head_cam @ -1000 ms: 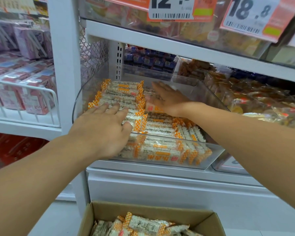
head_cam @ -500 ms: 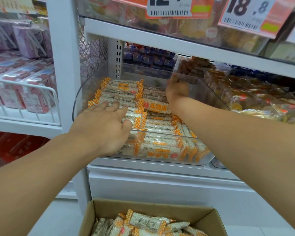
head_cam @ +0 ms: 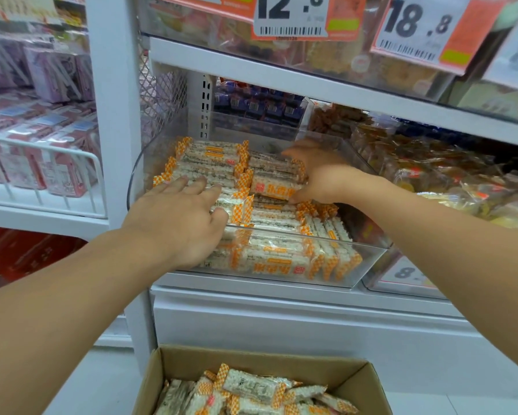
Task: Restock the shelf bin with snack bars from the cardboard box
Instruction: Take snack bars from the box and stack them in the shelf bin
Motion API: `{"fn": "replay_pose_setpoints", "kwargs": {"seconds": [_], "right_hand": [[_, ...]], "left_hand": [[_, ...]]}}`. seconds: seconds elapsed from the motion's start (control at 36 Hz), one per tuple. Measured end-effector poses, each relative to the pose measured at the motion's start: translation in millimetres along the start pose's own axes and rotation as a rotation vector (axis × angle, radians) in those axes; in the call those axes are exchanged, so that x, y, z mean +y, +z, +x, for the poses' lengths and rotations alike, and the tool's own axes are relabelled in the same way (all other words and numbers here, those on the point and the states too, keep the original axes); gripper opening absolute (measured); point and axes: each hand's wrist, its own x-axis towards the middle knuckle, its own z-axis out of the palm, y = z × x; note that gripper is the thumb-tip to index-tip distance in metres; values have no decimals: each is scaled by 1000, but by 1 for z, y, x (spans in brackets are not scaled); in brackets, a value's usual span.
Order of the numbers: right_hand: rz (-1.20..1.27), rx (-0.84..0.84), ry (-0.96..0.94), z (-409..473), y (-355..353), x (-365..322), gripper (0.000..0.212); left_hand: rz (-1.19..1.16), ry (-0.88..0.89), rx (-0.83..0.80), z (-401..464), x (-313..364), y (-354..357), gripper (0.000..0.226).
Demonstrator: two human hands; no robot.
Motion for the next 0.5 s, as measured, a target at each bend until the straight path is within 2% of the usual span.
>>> {"fn": "replay_pose_setpoints", "kwargs": {"seconds": [0.06, 0.11, 0.22, 0.25, 0.31, 0.33, 0.36, 0.42, 0.47, 0.5], "right_hand": [[-4, 32, -28, -6, -4, -2, 94], [43, 151, -46, -19, -9, -7, 77], [328, 723, -61, -77, -3, -40, 28], [420, 871, -72, -99, 6, -51, 21], [590, 1077, -57, -141, 34, -74, 29], [673, 1084, -28, -159, 56, -84, 35], [718, 1009, 26, -177, 83, -92, 39], [718, 634, 155, -209, 143, -100, 40], [598, 48, 276, -235, 204, -93, 25], [542, -249, 334, -250, 228, -91, 31]], "left_hand": [[-26, 39, 63, -2, 0, 1, 64], [-69, 123, 177, -5, -1, 1, 67], [-102, 299, 464, -12, 8, -5, 43], [-115, 339, 509, -19, 15, -6, 37], [-156, 439, 538, -37, 31, 0, 28], [-151, 484, 508, -48, 39, 6, 26], [-118, 512, 415, -61, 48, 15, 26], [4, 497, 68, -83, 58, 49, 24], [141, 364, -338, -107, 57, 91, 29], [188, 277, -513, -119, 52, 116, 38]]}}
